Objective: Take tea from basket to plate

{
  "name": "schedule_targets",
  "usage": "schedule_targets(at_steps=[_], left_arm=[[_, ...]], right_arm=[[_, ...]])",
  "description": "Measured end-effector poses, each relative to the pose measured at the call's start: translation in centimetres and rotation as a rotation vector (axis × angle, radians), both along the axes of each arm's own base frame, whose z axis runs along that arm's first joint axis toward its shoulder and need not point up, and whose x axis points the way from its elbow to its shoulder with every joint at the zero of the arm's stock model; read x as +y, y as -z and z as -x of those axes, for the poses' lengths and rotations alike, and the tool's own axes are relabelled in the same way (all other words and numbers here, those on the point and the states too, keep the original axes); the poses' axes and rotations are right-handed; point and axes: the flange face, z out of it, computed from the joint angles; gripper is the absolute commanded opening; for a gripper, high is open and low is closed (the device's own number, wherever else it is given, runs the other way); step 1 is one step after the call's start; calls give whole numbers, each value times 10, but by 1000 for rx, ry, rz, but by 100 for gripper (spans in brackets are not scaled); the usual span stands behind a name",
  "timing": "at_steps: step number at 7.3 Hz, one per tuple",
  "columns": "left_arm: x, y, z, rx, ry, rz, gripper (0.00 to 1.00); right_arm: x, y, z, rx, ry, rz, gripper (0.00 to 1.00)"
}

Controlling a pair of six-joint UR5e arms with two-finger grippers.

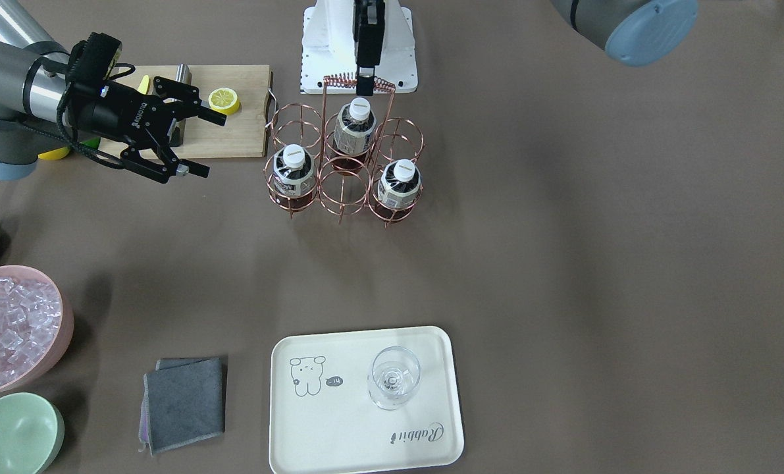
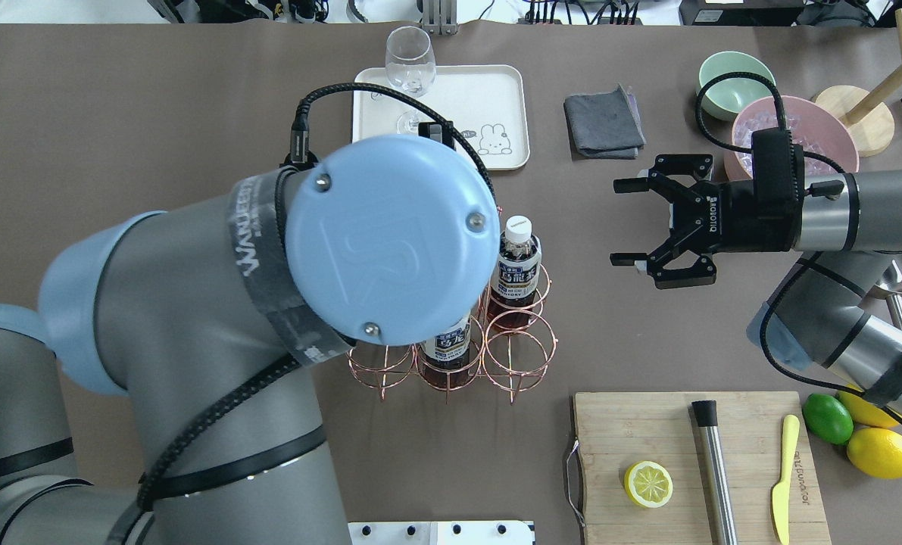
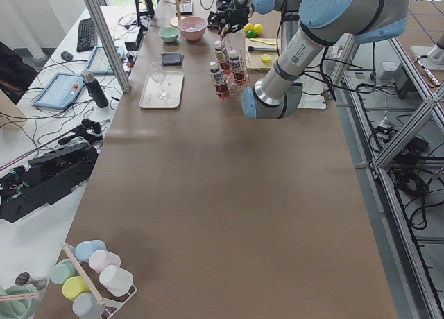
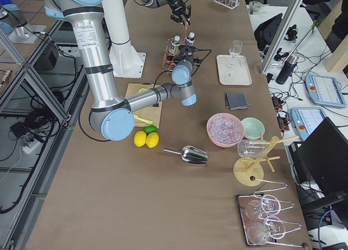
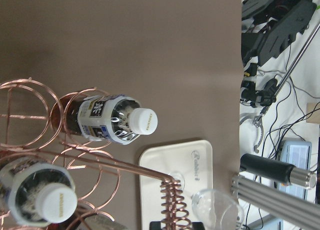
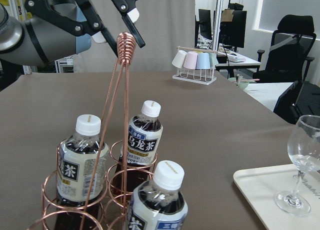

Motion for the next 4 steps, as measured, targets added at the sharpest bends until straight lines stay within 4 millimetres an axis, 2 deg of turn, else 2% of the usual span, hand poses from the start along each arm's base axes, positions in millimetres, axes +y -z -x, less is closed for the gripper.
schedule_targets(at_steps=[2, 4], left_arm=[[2, 3, -9, -4, 21, -5, 0], [1, -3, -10, -13, 28, -2, 0]], right_arm=[[0, 2, 1, -2, 1, -2, 100], [1, 3, 8, -2, 10, -2, 100]])
